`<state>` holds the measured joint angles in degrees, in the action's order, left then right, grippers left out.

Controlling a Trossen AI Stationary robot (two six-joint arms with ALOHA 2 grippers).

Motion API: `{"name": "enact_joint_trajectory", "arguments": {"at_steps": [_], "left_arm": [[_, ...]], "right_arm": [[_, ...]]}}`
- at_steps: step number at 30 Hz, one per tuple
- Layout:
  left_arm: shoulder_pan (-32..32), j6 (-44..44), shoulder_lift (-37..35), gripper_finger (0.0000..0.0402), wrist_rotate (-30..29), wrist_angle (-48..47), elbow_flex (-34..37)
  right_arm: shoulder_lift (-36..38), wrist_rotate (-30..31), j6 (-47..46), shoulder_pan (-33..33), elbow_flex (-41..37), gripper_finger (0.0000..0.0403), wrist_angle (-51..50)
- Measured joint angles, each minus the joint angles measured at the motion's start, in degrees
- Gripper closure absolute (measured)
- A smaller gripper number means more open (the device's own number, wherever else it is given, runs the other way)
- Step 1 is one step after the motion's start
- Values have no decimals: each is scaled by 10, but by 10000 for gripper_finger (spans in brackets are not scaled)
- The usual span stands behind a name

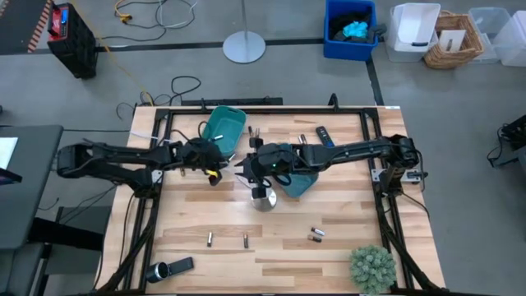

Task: Sort batteries
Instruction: Put the silver battery into the green bin

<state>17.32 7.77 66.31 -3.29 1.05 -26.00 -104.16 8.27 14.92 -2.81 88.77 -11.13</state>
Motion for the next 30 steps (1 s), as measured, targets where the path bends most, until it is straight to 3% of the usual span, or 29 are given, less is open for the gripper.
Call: {"name": "enact_joint_trajectory", "arguments": {"at_steps": [4,15,25,30], "left_arm": [[0,1,5,308,0,-33,-11],[-45,83,-84,308,-52,-277,-36],[-175,151,-93,308,-10,-283,-36],[-183,183,-94,308,-36,-238,-36]], "right_arm": [[0,0,1,0,0,272,1],[0,0,22,-5,0,272,-22],[0,19,31,5,0,272,-50],[3,29,-5,78,12,272,-61]]}}
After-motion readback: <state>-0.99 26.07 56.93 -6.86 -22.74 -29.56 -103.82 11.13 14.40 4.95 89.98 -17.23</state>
